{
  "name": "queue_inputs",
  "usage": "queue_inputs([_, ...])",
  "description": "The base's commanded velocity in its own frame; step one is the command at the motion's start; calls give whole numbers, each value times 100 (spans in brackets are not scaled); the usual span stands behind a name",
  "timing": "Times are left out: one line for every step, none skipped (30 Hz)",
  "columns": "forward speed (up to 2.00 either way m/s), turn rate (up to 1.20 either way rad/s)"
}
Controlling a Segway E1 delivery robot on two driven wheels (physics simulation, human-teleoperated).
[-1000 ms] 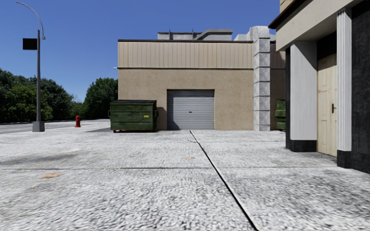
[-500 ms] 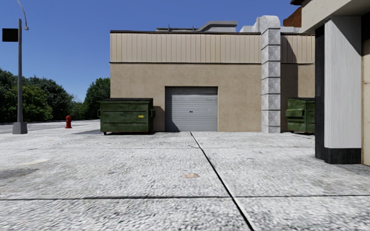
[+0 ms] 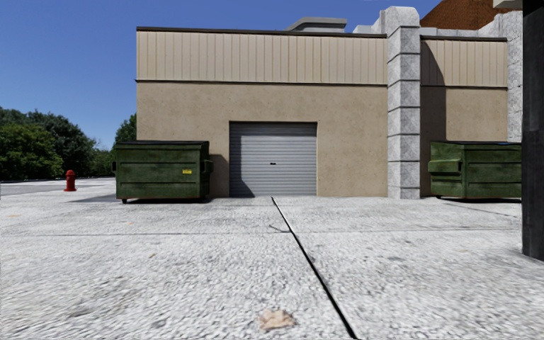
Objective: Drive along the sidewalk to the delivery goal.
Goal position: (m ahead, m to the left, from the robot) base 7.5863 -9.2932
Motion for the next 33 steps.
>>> queue_inputs([200,-40])
queue_inputs([198,-40])
queue_inputs([194,-41])
queue_inputs([190,-41])
queue_inputs([184,-41])
queue_inputs([184,-41])
queue_inputs([179,-41])
queue_inputs([178,-41])
queue_inputs([177,-41])
queue_inputs([177,-41])
queue_inputs([177,-41])
queue_inputs([177,-41])
queue_inputs([177,-41])
queue_inputs([177,-41])
queue_inputs([177,-41])
queue_inputs([177,-41])
queue_inputs([177,-41])
queue_inputs([177,-41])
queue_inputs([177,-41])
queue_inputs([177,-41])
queue_inputs([177,-41])
queue_inputs([177,-41])
queue_inputs([177,-41])
queue_inputs([177,-41])
queue_inputs([177,-46])
queue_inputs([177,-51])
queue_inputs([177,-52])
queue_inputs([177,-53])
queue_inputs([177,-53])
queue_inputs([177,-54])
queue_inputs([177,-56])
queue_inputs([177,-56])
queue_inputs([177,-57])
